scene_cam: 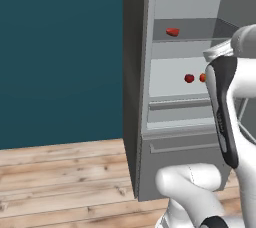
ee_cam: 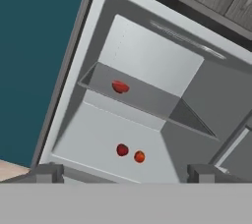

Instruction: Open the fridge, remove the apple, tomato, and steak, and place them on any counter.

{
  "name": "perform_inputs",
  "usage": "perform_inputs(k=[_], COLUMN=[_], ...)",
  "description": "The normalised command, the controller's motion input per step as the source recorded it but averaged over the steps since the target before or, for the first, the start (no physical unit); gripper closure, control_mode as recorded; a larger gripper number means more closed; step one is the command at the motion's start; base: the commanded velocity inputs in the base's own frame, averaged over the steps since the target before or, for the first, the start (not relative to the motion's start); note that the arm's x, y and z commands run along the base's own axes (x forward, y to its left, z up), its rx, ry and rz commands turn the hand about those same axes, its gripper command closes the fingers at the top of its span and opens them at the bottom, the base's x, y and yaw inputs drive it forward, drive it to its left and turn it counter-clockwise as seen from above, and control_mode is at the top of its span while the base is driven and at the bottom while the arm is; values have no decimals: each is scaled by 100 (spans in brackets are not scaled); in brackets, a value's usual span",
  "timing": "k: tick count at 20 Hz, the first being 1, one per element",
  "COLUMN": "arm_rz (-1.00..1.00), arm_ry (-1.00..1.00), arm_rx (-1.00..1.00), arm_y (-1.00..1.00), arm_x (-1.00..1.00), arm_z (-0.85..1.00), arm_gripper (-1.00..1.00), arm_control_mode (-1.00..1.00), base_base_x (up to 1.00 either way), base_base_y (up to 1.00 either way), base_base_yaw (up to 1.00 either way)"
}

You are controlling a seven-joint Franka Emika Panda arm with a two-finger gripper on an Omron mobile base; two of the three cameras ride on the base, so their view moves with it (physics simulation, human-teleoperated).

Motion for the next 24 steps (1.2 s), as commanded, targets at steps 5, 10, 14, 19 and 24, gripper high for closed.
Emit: perform_inputs(k=[5,10,14,19,24], arm_rz=[0,3,5,3,1], arm_ry=[0,2,3,7,11], arm_rx=[0,0,0,0,0], arm_y=[47,31,13,18,5], arm_x=[-22,-26,-20,-20,-22], arm_z=[0,0,0,0,0], arm_gripper=[-100,-100,-100,-100,-100], arm_control_mode=[-100,-100,-100,-100,-100], base_base_x=[0,0,0,0,0], base_base_y=[0,0,0,0,0], base_base_yaw=[0,0,0,0,0])
